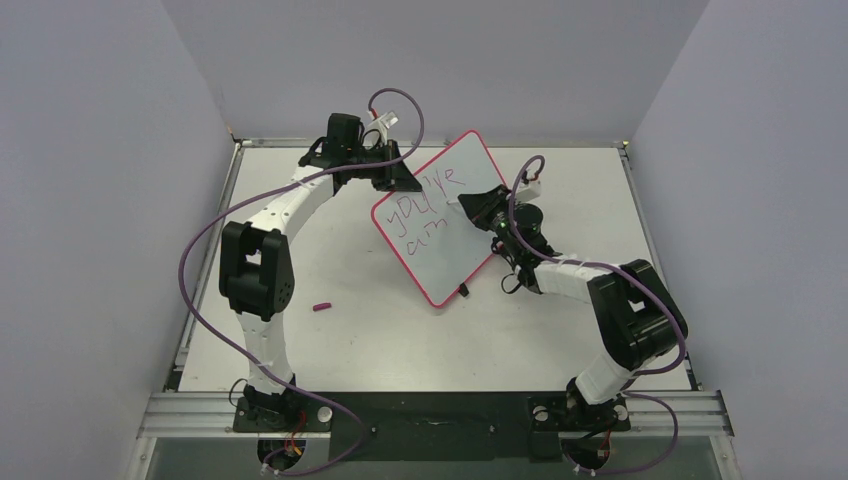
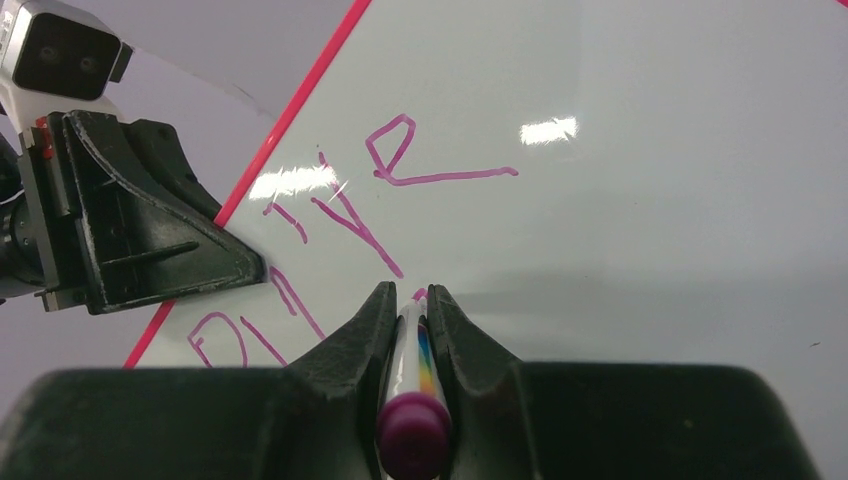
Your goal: Write a sentence on the whiteboard
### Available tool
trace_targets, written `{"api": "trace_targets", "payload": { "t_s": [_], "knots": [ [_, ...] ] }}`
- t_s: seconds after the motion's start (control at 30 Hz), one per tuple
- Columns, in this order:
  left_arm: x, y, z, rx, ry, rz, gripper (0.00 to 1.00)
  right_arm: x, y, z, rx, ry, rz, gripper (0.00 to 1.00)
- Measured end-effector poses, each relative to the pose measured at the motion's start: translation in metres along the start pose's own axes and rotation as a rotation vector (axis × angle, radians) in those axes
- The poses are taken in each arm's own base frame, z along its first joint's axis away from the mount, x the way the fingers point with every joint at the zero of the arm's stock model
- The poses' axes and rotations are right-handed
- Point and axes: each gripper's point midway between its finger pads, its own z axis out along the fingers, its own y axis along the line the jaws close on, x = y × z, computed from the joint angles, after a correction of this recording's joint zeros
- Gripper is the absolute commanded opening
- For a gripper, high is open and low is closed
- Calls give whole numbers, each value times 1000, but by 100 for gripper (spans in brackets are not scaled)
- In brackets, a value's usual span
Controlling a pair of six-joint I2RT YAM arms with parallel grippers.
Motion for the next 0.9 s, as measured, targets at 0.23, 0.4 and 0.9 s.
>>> {"api": "trace_targets", "payload": {
  "t_s": [0.23,0.4,0.9],
  "knots": [
    [0,1,-1,-2,-1,-1,0,8,3,-4,-16,12,-2,0],
    [-1,1,-1,-1,-1,0,0,13,-1,-11,-9,27,-9,0],
    [-1,1,-1,-4,-4,1,0,16,-8,-16,30,58,-38,0]
  ]
}}
